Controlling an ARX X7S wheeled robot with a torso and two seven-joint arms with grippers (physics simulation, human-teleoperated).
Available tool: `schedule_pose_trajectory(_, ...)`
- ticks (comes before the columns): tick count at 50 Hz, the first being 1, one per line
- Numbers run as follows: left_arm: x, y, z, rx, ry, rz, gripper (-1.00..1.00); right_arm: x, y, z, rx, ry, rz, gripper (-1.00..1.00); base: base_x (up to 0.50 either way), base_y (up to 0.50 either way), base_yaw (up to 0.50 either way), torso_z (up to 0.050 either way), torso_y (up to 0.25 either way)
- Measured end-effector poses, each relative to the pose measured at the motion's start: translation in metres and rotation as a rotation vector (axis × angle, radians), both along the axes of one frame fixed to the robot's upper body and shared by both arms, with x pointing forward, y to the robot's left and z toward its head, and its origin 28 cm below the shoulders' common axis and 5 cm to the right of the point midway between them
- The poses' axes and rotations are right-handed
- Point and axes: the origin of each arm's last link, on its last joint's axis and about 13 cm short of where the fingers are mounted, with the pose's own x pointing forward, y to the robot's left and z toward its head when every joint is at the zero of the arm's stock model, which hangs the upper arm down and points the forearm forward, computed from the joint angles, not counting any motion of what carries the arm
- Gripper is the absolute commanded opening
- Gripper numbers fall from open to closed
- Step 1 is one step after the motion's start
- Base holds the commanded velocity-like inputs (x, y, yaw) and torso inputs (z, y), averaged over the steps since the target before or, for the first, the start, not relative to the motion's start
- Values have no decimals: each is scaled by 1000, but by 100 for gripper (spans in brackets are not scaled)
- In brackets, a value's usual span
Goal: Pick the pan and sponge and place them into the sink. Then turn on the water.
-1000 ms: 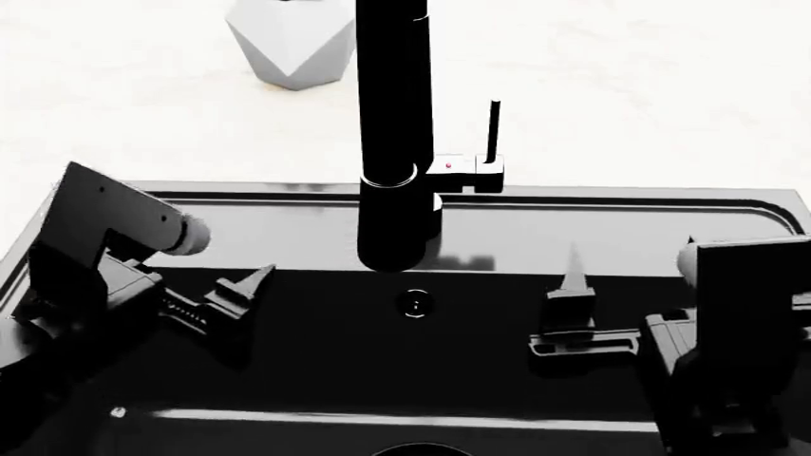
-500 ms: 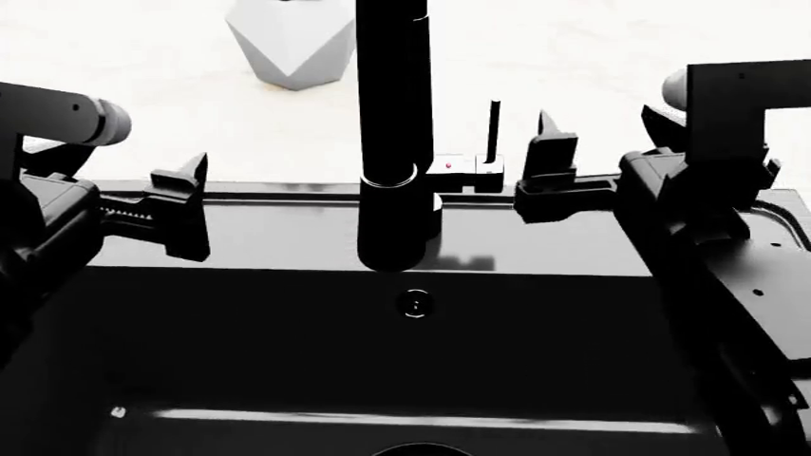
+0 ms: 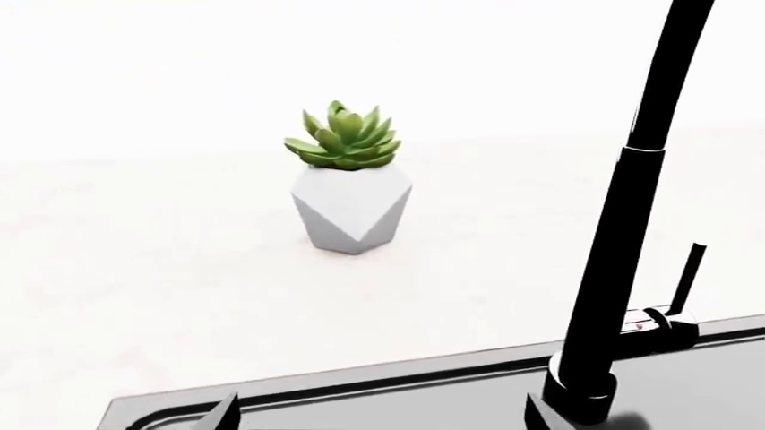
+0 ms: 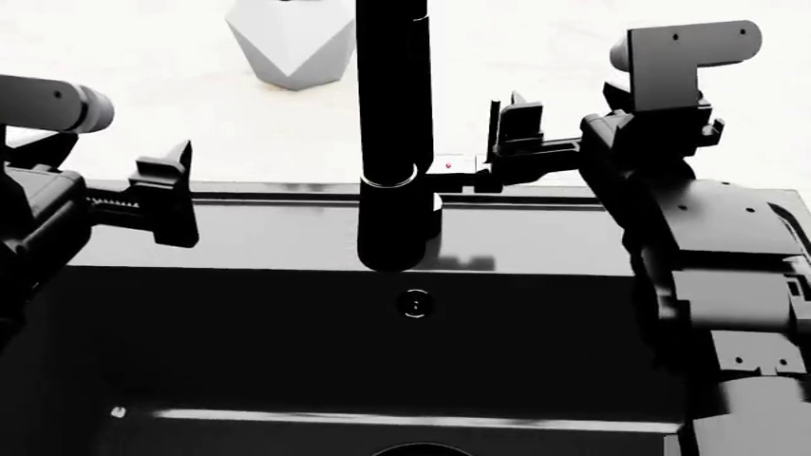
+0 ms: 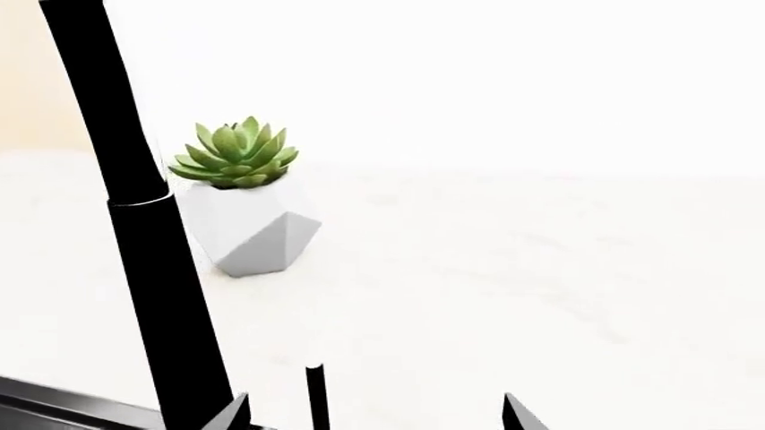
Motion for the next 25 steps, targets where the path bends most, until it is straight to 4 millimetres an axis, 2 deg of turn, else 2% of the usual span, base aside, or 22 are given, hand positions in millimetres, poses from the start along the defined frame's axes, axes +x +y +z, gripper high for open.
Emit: schedule_pose_trajectory(25,0,0,0,-19,-29,15,100,10,12,-2,-42,40,37,100,0,0,0,0,0)
